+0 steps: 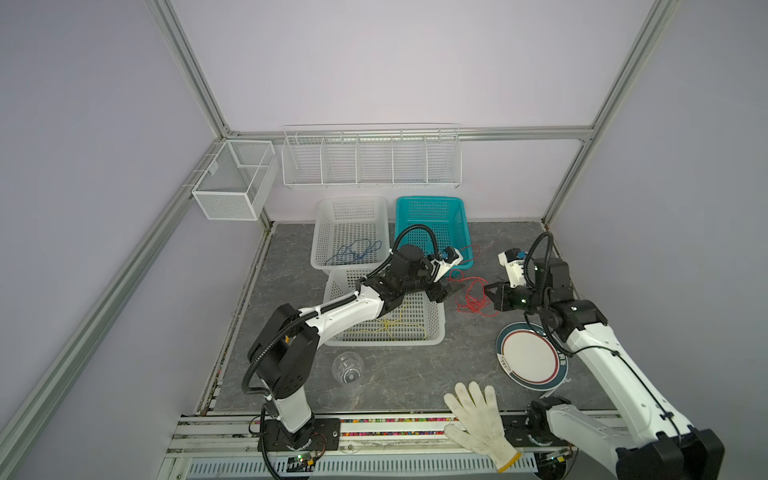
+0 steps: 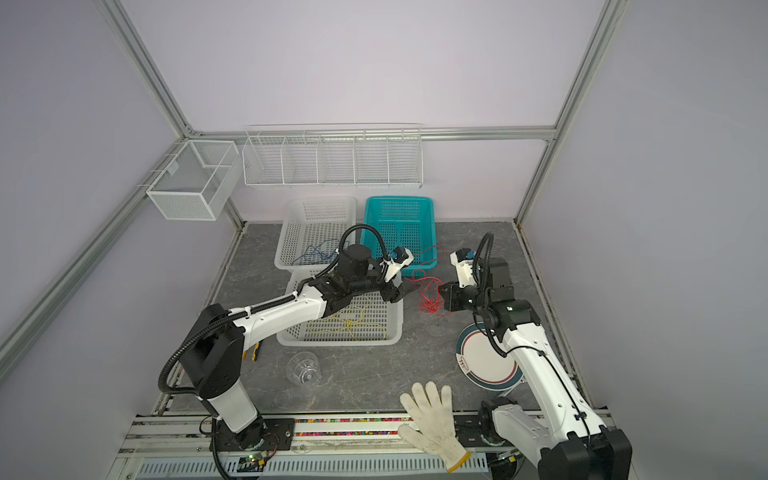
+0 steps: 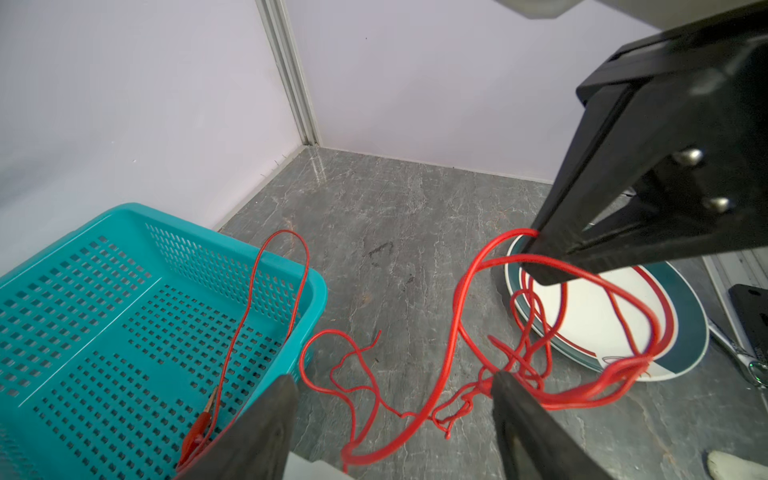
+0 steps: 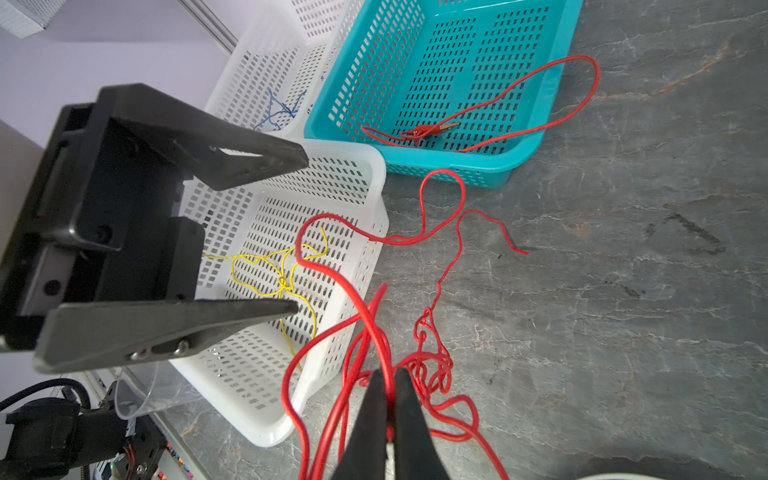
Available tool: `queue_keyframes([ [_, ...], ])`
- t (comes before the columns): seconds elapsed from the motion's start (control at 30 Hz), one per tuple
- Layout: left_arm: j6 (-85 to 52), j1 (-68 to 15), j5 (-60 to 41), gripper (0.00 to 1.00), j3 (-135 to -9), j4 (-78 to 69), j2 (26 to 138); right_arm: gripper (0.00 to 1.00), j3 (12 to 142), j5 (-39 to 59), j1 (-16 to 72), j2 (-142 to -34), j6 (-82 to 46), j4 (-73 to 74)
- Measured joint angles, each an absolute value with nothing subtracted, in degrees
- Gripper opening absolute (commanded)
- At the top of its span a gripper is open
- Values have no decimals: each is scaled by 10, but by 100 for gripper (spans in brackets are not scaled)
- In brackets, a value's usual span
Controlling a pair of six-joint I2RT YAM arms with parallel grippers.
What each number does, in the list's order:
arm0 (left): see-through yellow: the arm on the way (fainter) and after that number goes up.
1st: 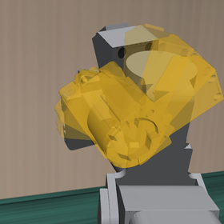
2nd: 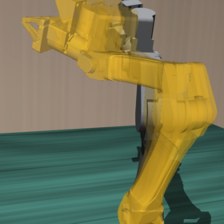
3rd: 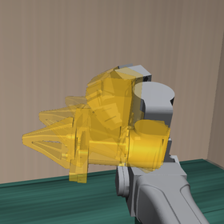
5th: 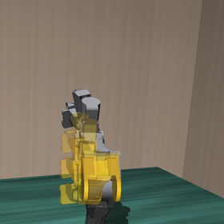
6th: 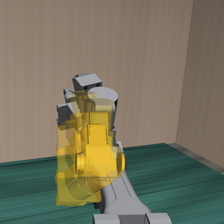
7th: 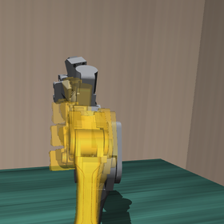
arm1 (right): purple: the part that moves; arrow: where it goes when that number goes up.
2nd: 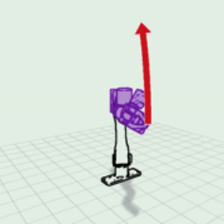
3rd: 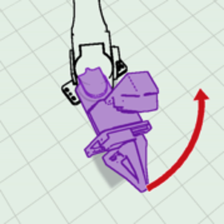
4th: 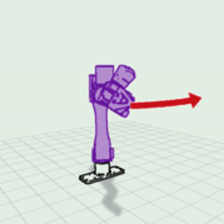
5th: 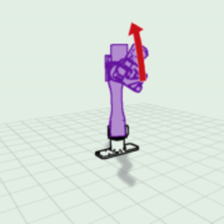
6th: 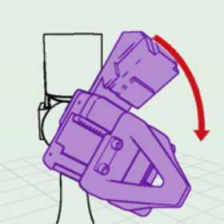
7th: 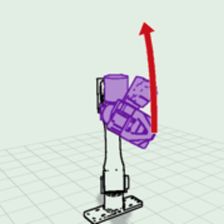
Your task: Untangle the cables
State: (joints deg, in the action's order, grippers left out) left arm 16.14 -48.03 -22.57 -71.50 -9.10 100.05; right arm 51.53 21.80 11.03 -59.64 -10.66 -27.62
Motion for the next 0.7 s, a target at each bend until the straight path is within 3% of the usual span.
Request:
queue_keyframes([
  [0.17, 161, -486, -233, 50, -726, -90, 1009, 8, 516, 235, 110, -597, -107, -273],
  [0.43, 156, -497, -242, 0, -751, -63, 1033, 9, 516, 240, 110, -600, -111, -263],
  [0.53, 150, -501, -237, 0, -757, -53, 1034, 11, 516, 229, 110, -604, -113, -261],
  [0.7, 125, -502, -207, 0, -773, -36, 1040, 29, 517, 173, 111, -617, -122, -263],
])
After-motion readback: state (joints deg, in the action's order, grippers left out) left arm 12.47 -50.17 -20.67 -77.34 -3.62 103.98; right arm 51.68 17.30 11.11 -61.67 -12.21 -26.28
